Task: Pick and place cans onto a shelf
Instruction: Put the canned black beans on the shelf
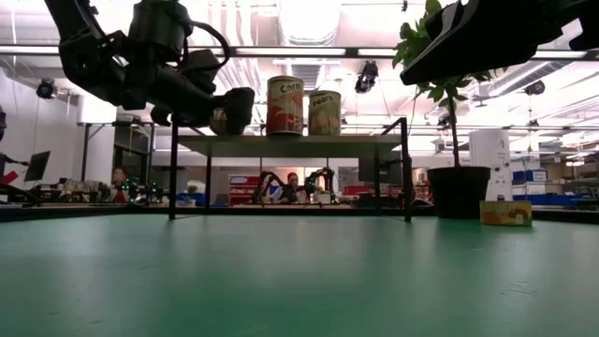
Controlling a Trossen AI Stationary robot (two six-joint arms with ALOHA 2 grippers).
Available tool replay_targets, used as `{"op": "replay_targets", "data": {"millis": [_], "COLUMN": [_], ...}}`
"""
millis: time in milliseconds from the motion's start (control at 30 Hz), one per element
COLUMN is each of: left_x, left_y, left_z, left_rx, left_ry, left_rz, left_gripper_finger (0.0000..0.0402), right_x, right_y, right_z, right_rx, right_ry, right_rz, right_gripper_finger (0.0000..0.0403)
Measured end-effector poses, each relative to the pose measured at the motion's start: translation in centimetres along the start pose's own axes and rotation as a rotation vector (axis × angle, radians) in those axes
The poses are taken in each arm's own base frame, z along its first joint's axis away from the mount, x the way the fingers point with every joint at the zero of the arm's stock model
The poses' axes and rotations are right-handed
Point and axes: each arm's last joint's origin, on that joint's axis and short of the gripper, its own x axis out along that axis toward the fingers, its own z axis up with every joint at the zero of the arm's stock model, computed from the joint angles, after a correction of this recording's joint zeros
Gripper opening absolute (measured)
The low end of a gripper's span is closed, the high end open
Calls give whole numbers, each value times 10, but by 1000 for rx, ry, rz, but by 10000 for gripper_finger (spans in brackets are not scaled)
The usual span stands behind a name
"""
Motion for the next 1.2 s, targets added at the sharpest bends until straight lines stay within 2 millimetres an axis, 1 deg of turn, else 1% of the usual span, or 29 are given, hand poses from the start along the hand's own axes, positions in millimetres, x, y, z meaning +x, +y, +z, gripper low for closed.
{"op": "replay_targets", "data": {"millis": [167,500,667,1033,1200], "left_x": [0,-2,-3,2,3], "left_y": [0,0,1,-6,-7], "left_z": [0,3,14,39,47], "left_rx": [-20,-38,-70,6,44], "left_ry": [0,-7,-28,-66,-69], "left_rz": [-1,-6,8,30,89], "left_gripper_finger": [316,317,317,316,316], "right_x": [0,0,0,-2,-3], "right_y": [0,0,0,-1,-2], "right_z": [0,0,0,2,3], "right_rx": [1,2,1,7,8], "right_ry": [0,0,0,-7,-11], "right_rz": [0,0,0,1,0], "right_gripper_finger": [9,9,9,9,9]}}
